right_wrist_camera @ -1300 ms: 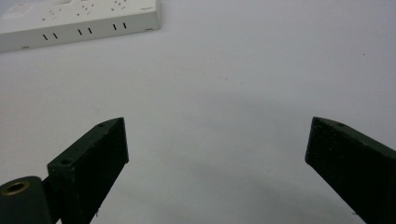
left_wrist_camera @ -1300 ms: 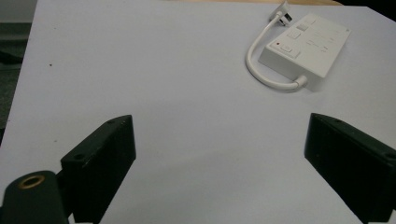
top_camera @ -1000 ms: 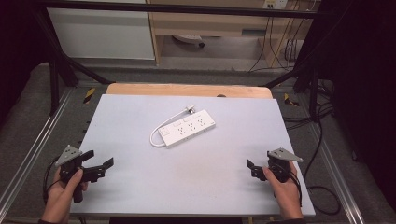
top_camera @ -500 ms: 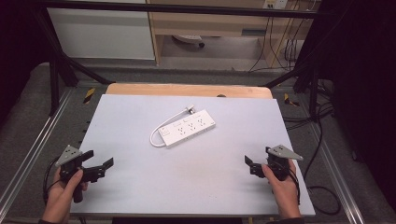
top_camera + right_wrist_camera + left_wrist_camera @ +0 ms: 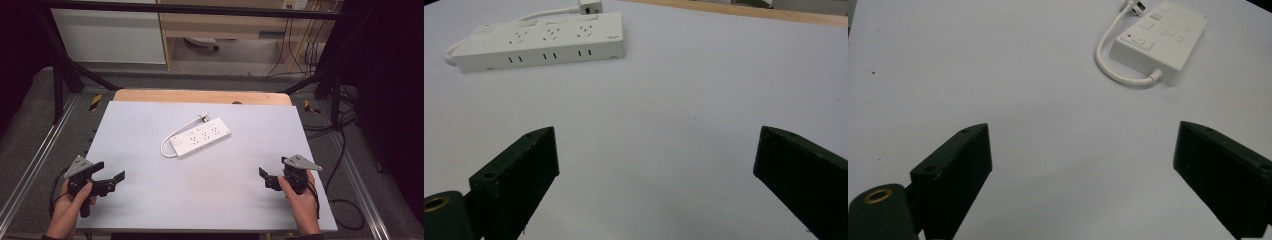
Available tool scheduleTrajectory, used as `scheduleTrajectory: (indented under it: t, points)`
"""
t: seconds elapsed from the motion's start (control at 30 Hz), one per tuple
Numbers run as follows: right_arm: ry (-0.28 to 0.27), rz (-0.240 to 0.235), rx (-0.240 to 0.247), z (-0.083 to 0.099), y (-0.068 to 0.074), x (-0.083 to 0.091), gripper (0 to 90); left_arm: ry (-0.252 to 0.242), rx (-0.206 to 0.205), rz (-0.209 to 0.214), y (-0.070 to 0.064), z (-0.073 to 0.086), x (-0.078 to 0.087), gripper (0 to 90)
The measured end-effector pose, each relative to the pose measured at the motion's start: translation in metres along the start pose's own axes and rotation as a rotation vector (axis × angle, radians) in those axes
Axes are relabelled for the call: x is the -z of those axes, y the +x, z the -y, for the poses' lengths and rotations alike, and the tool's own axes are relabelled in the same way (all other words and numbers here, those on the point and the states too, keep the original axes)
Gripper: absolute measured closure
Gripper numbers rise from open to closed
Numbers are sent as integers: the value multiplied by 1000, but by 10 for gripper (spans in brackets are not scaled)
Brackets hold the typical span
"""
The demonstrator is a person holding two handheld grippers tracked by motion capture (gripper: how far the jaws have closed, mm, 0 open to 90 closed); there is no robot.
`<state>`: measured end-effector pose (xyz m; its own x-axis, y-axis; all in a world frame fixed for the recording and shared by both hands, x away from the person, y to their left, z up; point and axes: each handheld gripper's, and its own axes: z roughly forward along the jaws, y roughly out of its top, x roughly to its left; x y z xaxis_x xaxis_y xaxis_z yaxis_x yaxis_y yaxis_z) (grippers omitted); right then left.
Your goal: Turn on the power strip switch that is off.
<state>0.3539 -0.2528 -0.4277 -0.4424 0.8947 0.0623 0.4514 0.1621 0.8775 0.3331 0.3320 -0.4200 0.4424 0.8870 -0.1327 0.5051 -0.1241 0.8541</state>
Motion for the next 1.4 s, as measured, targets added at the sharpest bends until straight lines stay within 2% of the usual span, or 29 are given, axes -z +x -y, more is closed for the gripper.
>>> scheduleTrajectory:
  t: [0.43,0.7,0.73,0.9,0.97,1.03,1.17,1.4]
  points:
    - [3,-39,4,-2,4,2,33,-8,-6,4,-1,-1,0,87]
    - [-12,-49,-22,-6,5,-1,28,-10,-2,1,-1,-1,1,85]
    - [-38,-53,-42,-11,6,-3,24,-7,-3,-4,-1,-1,0,81]
    - [-29,-75,-18,-13,11,-7,23,-11,0,-7,-1,0,1,61]
    - [-26,-76,-13,-13,12,-8,23,2,1,-10,0,0,0,61]
    - [-37,-65,-37,-17,12,-9,28,4,3,-9,1,1,0,63]
    - [-44,-54,-38,-27,13,-10,29,0,14,-7,1,1,1,68]
    - [-25,-58,13,-55,19,-18,25,6,7,-4,-1,1,0,68]
